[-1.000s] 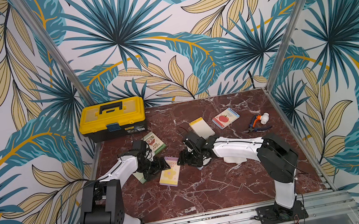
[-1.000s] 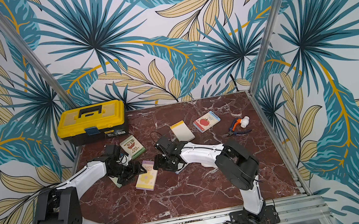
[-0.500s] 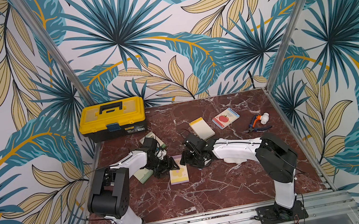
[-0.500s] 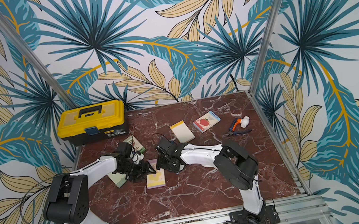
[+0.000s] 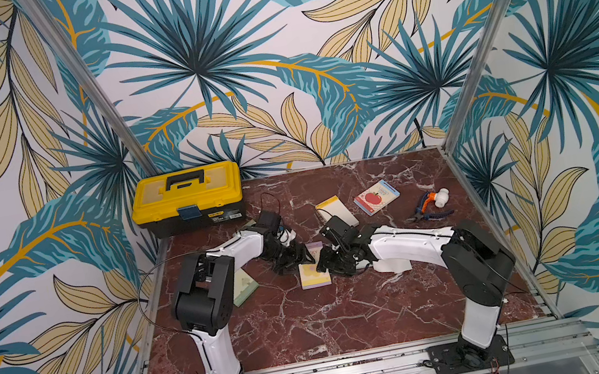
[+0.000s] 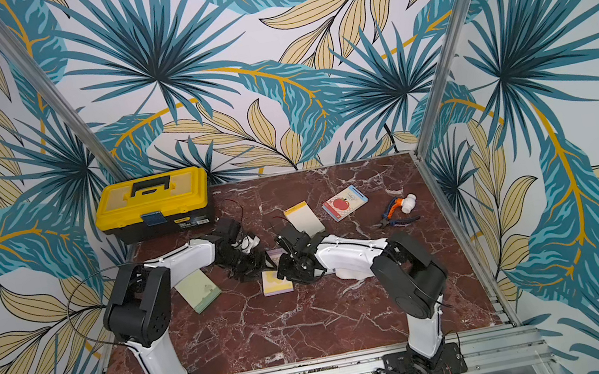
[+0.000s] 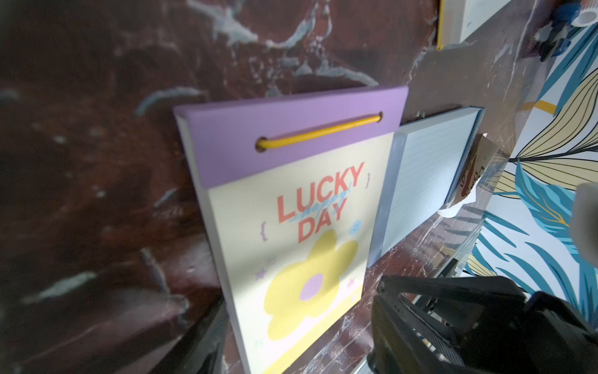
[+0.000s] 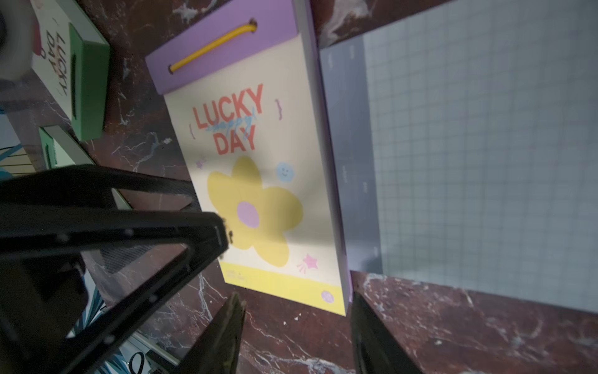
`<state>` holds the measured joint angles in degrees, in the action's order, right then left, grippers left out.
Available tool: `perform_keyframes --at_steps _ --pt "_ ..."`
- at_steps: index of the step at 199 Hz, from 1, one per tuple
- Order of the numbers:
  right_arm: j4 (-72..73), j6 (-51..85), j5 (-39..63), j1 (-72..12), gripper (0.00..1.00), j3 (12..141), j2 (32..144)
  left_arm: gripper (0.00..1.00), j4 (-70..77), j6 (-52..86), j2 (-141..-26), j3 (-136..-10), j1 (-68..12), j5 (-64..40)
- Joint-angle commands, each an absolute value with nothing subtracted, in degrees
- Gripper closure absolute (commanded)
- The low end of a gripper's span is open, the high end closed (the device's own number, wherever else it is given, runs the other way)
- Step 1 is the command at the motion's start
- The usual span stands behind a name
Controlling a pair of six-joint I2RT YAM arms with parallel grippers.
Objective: Tear off pages from different memo pads
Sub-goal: Move the memo pad to the center of the board, then adjust the memo pad at the center of the board.
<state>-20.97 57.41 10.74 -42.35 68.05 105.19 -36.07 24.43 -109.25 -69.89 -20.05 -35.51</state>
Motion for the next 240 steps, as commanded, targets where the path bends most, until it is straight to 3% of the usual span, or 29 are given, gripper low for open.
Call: perform_keyframes --at_steps 1,37,59,95,125,163,240 --pt "-24.58 51.71 10.51 -41.71 0.47 71.73 105.82 0.29 -41.61 21.70 -105.41 -71.00 -18.85 -33.34" --pt "-34.03 40.18 9.97 -36.83 0.56 80.27 107.28 0.34 -39.59 31.68 -91.77 -60.21 -17.90 -34.24" --pt "-35.44 33.59 12.20 -33.61 0.64 86.33 111.23 0.48 -33.62 40.08 -85.54 -53.38 -18.66 -36.62" --pt "-45.78 21.98 14.00 -32.78 0.75 105.05 124.79 0.83 -18.84 52.28 -82.50 -44.96 -23.53 -38.46" --pt "-43.44 21.77 13.97 -32.39 0.90 109.78 130.27 1.00 -12.06 56.90 -84.31 -42.27 -25.09 -37.00" --pt "-42.23 23.30 14.39 -32.25 1.00 111.71 133.86 1.00 -6.71 60.12 -88.75 -41.13 -27.03 -35.92" --pt "-40.51 23.18 14.76 -32.34 1.00 97.34 127.84 1.00 -10.49 58.52 -91.92 -38.32 -27.59 -31.11"
